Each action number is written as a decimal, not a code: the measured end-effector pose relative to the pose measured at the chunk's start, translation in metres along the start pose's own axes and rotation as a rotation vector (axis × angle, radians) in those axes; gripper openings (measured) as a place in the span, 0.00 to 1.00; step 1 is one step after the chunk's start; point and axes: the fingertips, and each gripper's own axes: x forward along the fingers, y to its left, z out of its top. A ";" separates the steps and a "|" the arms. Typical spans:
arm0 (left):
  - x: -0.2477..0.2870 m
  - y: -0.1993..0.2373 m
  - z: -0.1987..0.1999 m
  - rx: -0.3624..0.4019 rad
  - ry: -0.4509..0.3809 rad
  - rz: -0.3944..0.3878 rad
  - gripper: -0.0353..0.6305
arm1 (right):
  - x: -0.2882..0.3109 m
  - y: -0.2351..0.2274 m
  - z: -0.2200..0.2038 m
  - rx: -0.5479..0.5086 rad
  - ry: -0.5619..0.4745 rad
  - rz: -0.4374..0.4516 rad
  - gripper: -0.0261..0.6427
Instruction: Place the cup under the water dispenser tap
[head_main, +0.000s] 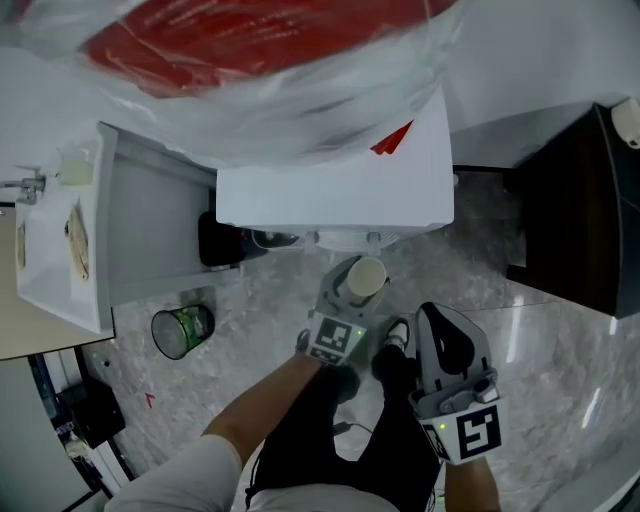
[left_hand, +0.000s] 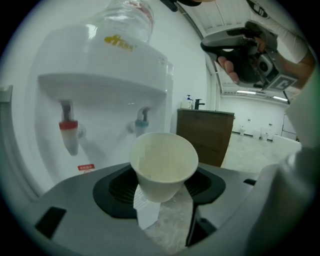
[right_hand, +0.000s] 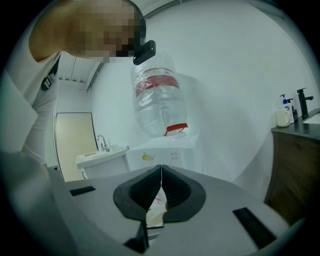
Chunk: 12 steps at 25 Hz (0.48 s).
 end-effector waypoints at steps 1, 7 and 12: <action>0.010 0.006 -0.011 -0.004 0.006 0.012 0.47 | 0.003 -0.004 -0.007 0.001 0.002 -0.001 0.06; 0.063 0.033 -0.060 0.002 0.039 0.066 0.47 | 0.015 -0.023 -0.037 0.011 0.004 -0.003 0.06; 0.088 0.050 -0.083 -0.013 0.057 0.149 0.47 | 0.016 -0.036 -0.050 0.020 0.008 -0.005 0.06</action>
